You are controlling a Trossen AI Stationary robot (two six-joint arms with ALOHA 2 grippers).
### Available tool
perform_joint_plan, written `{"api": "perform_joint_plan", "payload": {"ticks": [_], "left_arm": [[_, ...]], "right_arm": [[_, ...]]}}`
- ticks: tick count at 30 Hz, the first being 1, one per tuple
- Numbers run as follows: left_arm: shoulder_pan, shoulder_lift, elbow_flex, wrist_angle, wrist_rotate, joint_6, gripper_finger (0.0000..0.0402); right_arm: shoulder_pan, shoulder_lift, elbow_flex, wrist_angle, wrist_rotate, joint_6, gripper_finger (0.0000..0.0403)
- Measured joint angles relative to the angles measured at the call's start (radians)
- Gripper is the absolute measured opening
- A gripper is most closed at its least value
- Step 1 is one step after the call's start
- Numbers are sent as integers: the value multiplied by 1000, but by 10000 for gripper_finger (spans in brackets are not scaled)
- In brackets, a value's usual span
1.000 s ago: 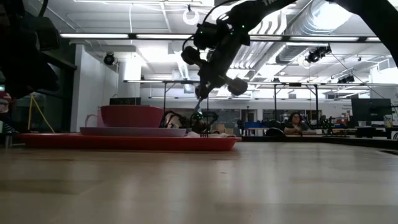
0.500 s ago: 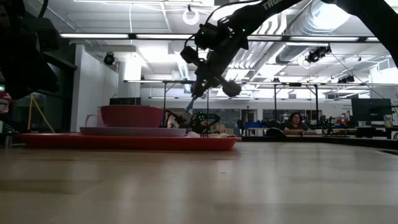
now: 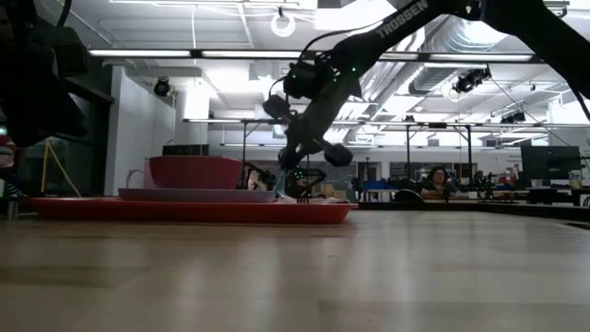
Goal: Set up tray
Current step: Put the blue spoon on the brown napkin beside the blue fork on the red tray
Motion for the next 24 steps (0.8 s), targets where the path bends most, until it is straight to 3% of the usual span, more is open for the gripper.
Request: {"api": "perform_joint_plan", "payload": {"ticks": [24], "left_arm": [[0, 0, 0, 2, 3, -26, 129]], "right_arm": [[-17, 62, 0, 5, -33, -52, 0]]}}
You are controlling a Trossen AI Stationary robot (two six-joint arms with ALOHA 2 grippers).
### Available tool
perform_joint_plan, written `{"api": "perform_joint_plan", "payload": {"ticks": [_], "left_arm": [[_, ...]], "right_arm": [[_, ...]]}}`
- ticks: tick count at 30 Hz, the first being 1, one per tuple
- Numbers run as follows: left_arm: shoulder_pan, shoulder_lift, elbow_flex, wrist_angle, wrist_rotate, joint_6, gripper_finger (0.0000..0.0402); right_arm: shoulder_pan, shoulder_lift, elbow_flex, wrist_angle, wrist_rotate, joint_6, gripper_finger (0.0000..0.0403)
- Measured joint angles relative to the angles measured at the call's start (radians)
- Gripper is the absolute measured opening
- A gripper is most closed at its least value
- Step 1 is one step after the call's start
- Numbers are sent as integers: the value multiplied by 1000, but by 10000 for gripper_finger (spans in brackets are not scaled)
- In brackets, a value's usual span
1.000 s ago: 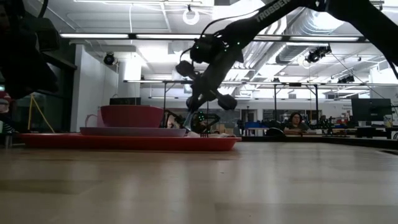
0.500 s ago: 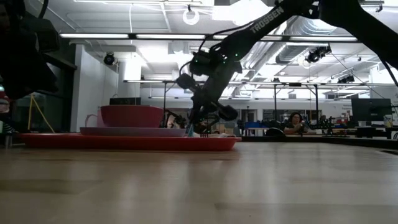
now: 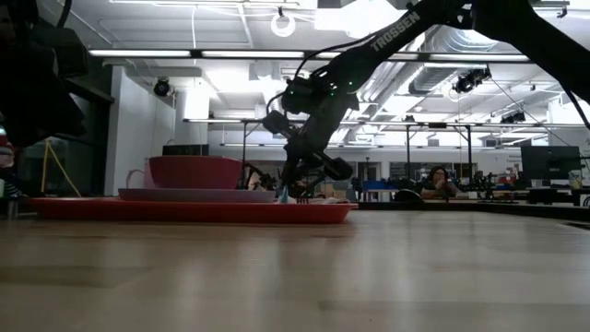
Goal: Set up tray
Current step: Put the blue spoon on the brown napkin beside the blue fork on the red tray
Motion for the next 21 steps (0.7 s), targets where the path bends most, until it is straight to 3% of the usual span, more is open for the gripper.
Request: {"api": "perform_joint_plan", "payload": {"ticks": [21], "left_arm": [[0, 0, 0, -1, 2, -19, 129]], "right_arm": [[-10, 43, 0, 46, 24, 34, 0]]}}
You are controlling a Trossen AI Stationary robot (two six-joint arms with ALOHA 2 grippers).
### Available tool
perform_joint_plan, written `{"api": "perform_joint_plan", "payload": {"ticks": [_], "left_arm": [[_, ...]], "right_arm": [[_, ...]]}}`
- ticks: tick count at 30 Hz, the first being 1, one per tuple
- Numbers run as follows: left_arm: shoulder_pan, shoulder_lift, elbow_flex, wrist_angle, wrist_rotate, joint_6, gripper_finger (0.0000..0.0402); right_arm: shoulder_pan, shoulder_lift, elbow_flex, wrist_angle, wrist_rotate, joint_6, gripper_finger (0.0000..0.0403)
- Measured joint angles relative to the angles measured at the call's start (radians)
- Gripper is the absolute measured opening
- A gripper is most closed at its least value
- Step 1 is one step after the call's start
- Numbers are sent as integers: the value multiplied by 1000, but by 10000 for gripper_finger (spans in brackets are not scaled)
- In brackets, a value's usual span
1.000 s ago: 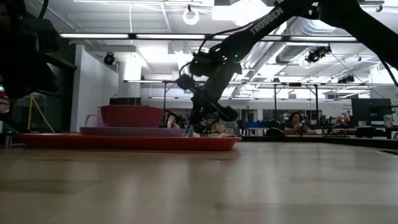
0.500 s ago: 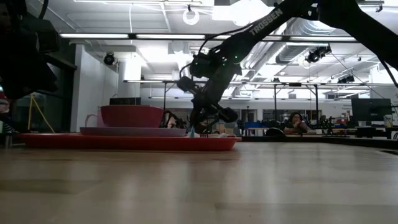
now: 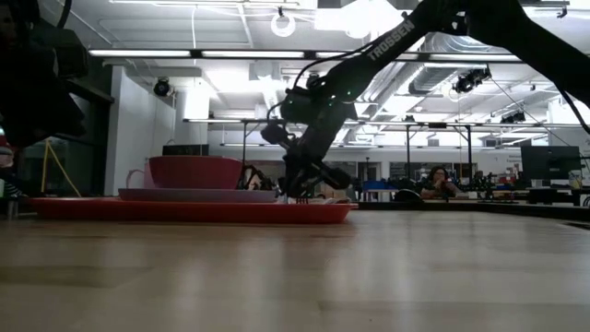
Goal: Set up tray
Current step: Put the blue spoon on the brown napkin beside the blue fork on the red tray
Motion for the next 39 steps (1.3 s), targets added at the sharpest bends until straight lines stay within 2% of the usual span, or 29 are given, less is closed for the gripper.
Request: {"api": "perform_joint_plan", "payload": {"ticks": [12, 39], "left_arm": [[0, 0, 0, -2, 0, 0, 129], [0, 0, 0, -2, -1, 5, 129]], "right_arm": [[0, 0, 0, -49, 11, 23, 0], [1, 0, 0, -31, -2, 52, 0]]}}
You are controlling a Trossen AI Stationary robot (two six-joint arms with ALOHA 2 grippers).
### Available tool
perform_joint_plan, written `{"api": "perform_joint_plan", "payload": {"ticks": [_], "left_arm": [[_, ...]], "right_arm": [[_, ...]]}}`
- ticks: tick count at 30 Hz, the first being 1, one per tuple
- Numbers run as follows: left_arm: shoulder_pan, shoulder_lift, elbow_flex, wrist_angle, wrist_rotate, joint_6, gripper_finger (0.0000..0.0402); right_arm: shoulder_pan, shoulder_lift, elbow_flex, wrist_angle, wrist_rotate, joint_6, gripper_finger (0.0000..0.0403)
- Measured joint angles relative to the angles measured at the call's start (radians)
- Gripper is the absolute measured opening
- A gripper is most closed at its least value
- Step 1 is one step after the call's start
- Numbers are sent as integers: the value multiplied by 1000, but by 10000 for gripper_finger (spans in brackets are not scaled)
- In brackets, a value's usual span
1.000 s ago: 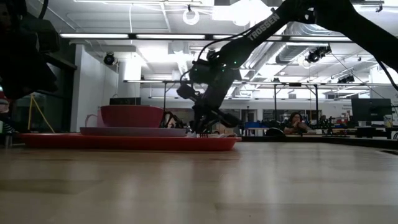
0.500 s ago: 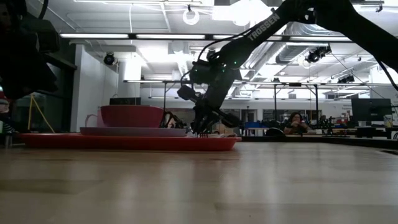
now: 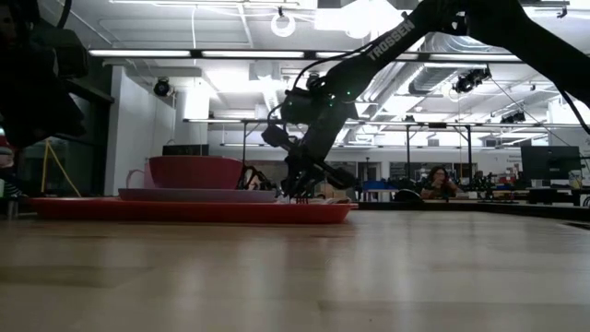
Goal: Set up tray
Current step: Put the blue spoon on the brown napkin beside the blue fork on the red tray, then put the yellow knife on the brown napkin beside the blue fork on the red tray
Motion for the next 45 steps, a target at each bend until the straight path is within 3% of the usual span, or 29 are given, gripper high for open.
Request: {"api": "perform_joint_plan", "payload": {"ticks": [15, 24, 32, 39, 45], "left_arm": [[0, 0, 0, -1, 0, 3, 129], [0, 0, 0, -1, 1, 3, 129], [0, 0, 0, 9, 13, 31, 129], [0, 0, 0, 17, 16, 96, 129], [0, 0, 0, 23, 16, 157, 129]], "right_arm": [[0, 0, 0, 0, 2, 3, 65], [-12, -10, 0, 42, -21, 1, 67], [-36, -107, 0, 6, -17, -30, 67], [-27, -230, 0, -125, 49, -92, 67], [18, -352, 0, -311, 192, -141, 67]]}}
